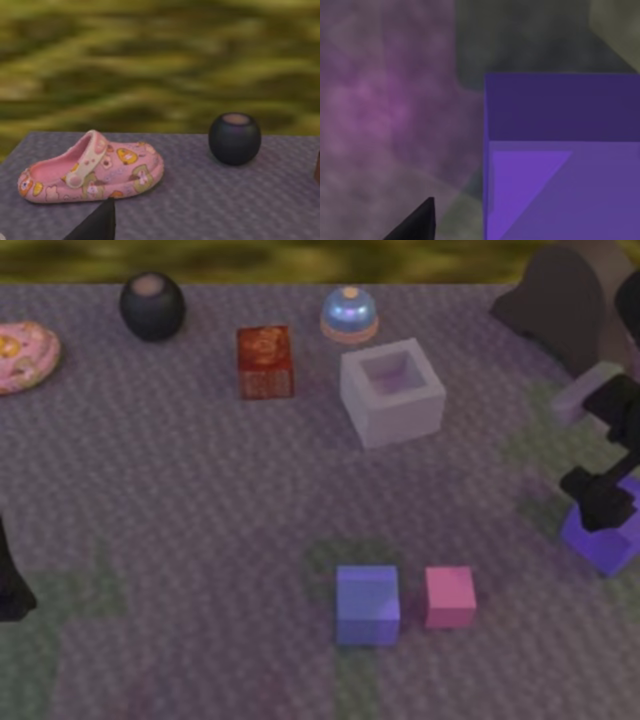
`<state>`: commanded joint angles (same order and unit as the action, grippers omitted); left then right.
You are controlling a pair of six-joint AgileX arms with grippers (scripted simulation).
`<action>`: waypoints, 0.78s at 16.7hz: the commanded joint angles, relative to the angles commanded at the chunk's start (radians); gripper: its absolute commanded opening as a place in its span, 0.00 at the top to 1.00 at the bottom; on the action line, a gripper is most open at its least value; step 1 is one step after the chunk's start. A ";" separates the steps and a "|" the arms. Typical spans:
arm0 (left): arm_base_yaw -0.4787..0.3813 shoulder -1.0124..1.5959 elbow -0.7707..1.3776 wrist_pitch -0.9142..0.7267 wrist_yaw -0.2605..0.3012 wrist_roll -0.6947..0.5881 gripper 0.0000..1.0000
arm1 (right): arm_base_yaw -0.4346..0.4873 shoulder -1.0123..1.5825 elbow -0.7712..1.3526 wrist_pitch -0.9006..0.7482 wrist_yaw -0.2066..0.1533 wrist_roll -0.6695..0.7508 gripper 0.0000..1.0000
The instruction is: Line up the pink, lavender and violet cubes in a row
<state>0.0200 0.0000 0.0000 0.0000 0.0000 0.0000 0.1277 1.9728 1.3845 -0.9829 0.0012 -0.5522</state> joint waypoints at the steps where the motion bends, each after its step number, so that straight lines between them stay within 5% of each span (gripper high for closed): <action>1: 0.000 0.000 0.000 0.000 0.000 0.000 0.00 | 0.000 0.017 -0.025 0.045 0.000 0.000 0.00; 10: 0.000 0.000 0.000 0.000 0.000 0.000 0.00 | 0.000 0.086 -0.128 0.215 0.001 0.000 0.00; 13: 0.000 0.000 0.000 0.000 0.000 0.000 0.00 | 0.000 0.086 -0.128 0.215 0.001 0.000 0.23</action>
<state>0.0200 0.0000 0.0000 0.0000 0.0000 0.0000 0.1273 2.0591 1.2563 -0.7680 0.0019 -0.5519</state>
